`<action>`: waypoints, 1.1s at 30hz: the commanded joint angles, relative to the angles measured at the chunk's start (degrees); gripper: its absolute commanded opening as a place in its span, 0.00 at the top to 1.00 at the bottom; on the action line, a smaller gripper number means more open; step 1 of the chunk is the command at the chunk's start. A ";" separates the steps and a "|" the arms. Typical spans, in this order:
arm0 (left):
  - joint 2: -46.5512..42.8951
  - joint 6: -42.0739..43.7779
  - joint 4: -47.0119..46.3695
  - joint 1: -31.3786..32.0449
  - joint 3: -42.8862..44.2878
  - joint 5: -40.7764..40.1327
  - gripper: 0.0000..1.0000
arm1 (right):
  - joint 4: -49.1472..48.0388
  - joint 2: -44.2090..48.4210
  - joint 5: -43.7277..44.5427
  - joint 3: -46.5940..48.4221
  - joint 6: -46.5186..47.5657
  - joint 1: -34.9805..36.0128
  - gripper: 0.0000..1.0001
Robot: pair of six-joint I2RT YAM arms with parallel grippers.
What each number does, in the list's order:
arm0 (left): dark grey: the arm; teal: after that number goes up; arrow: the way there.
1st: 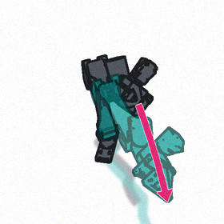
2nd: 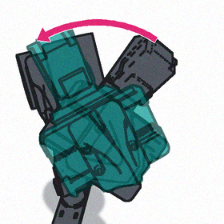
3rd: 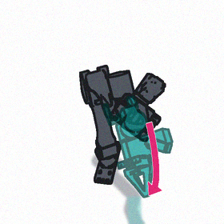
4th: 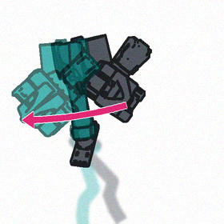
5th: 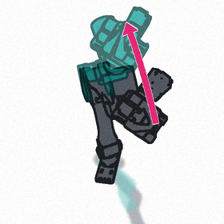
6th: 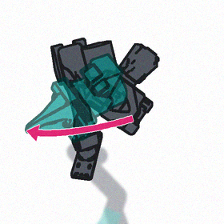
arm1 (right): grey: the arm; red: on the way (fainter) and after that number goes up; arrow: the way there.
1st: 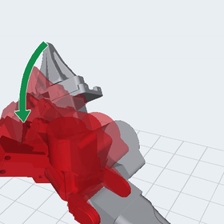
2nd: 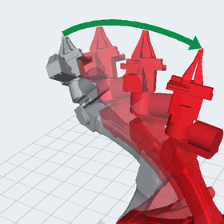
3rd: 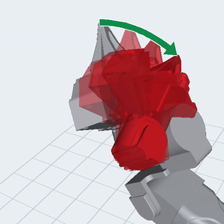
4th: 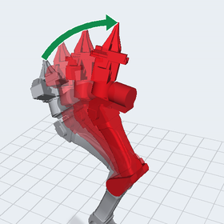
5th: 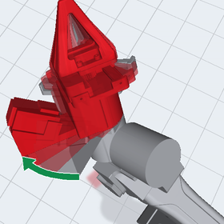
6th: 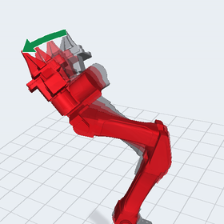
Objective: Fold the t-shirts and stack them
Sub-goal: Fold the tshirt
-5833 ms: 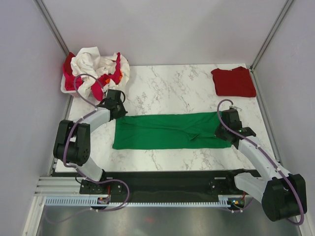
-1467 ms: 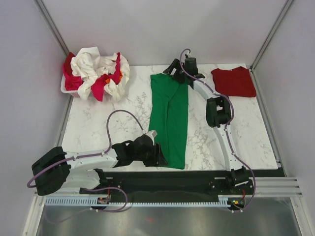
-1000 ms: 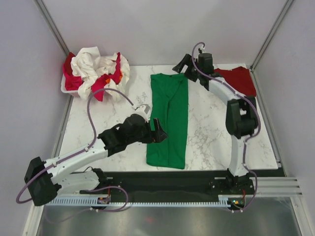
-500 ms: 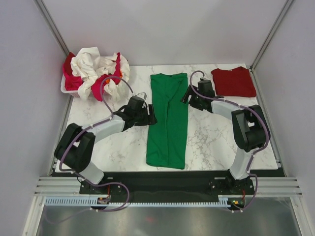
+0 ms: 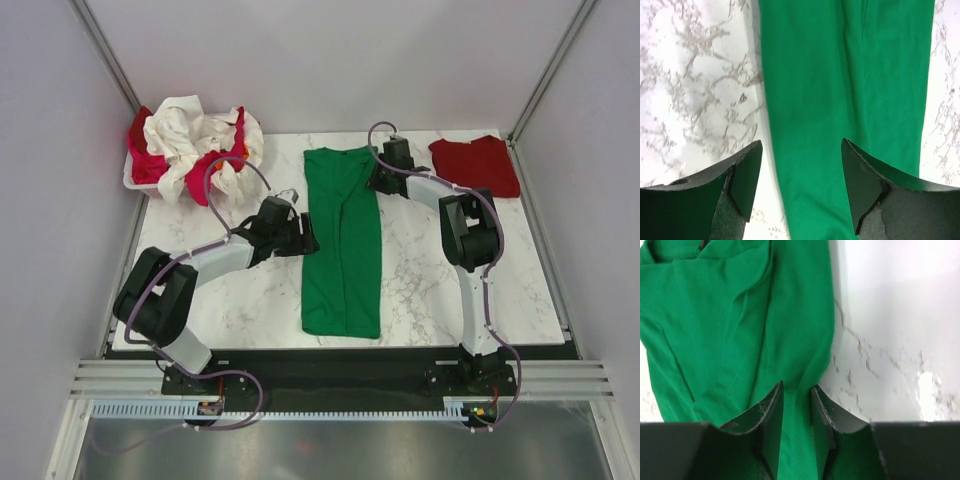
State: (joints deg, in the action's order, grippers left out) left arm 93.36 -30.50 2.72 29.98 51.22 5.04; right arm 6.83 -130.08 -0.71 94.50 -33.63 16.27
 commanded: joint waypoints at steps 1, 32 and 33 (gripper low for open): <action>-5.98 1.85 -1.93 -0.27 -2.17 0.15 0.28 | 3.71 -4.56 3.26 4.90 1.02 -0.10 0.64; -26.21 -23.90 -2.55 19.33 -30.65 -1.26 0.32 | 6.44 66.34 -4.46 -63.89 -3.01 1.92 0.14; -26.21 -23.82 -2.46 19.42 -31.00 -1.61 0.34 | 6.35 70.19 -5.35 -68.78 -5.37 2.79 0.15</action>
State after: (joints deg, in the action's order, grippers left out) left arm 67.64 -51.13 0.05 48.64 22.02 6.79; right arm 12.58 -65.80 0.40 33.63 -33.17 17.21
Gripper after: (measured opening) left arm 0.676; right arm 0.864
